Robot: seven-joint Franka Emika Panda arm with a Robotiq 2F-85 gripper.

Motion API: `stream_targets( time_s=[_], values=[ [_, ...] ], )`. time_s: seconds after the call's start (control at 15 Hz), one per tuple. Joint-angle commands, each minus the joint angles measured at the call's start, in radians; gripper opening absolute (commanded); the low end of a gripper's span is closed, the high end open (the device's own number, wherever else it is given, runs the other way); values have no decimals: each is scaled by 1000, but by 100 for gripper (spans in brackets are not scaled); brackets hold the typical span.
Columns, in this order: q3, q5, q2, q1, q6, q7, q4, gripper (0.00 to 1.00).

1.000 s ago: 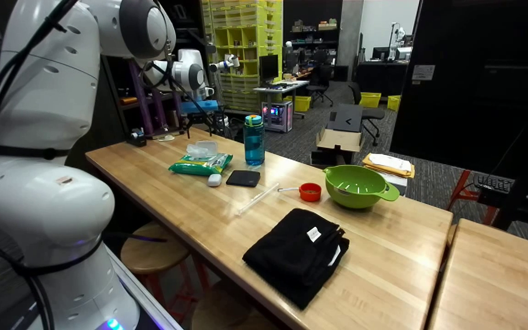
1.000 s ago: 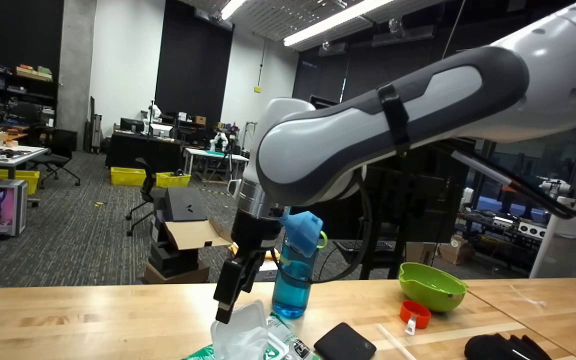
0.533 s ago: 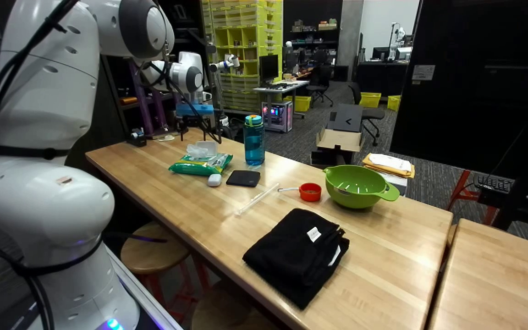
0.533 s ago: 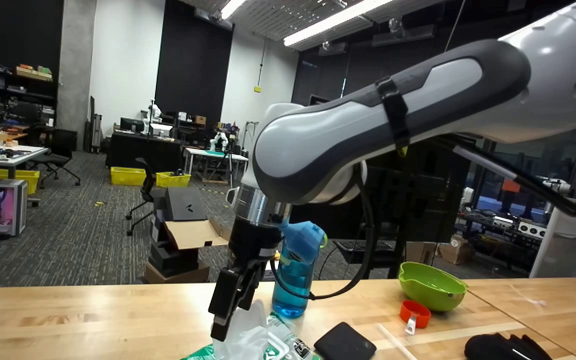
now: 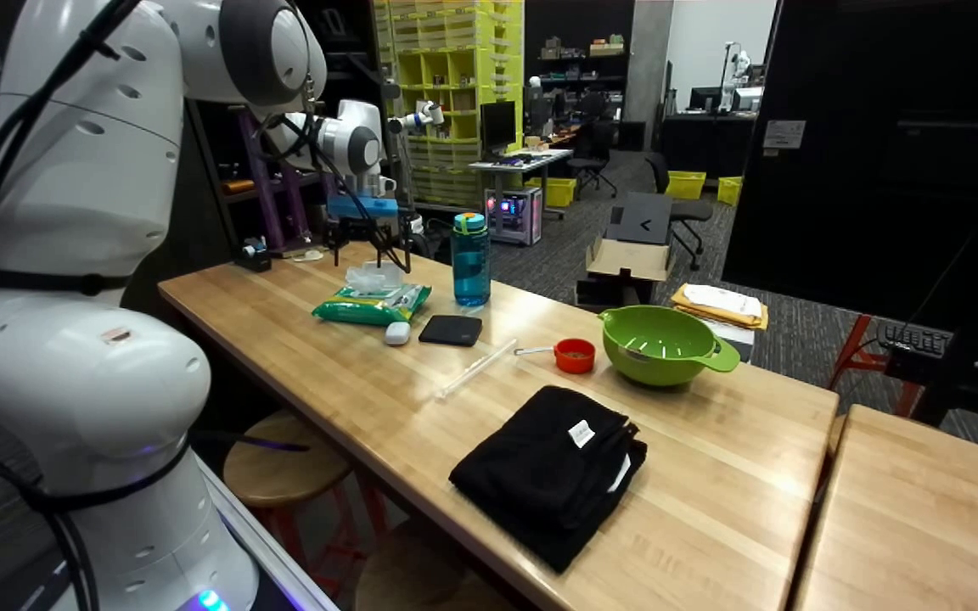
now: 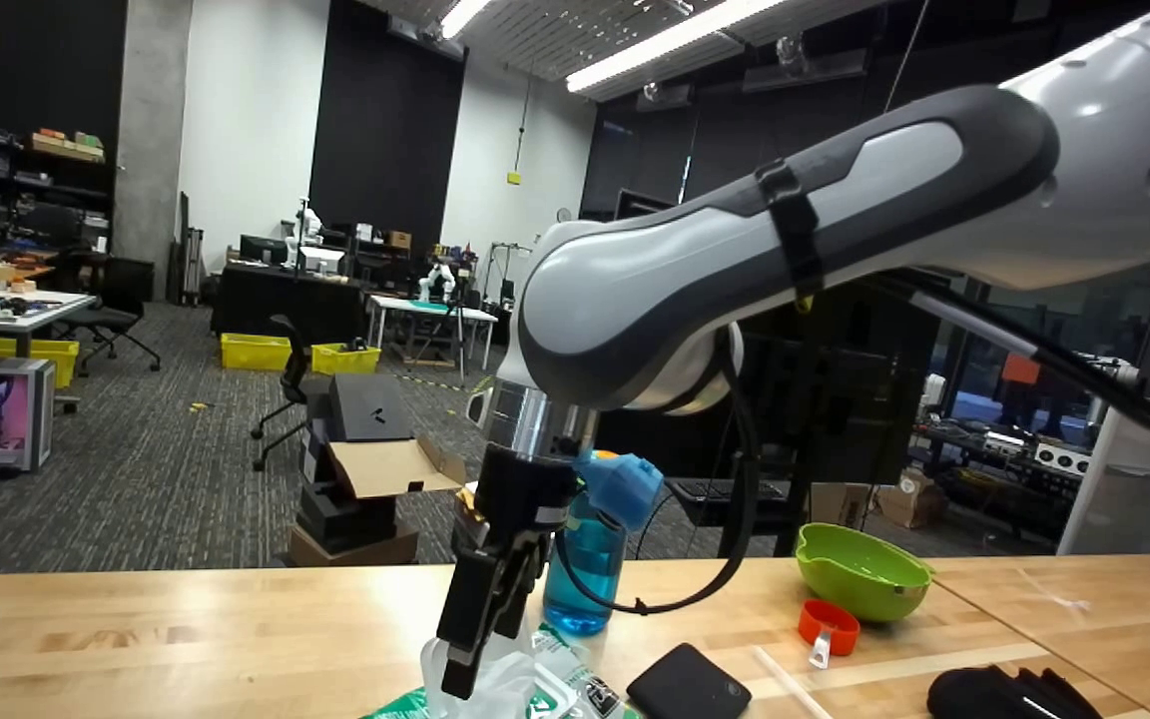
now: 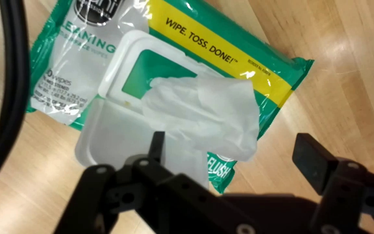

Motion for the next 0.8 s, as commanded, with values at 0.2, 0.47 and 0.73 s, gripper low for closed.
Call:
stream_targets(
  time_s=[0.2,0.47,0.73],
  values=[
    [7,13,7,11,-72,-29,12,100],
    [2,-3,14,21,-94,-22,17,100],
    [-1,-13,22,25,-108,-27,21,81]
  ],
)
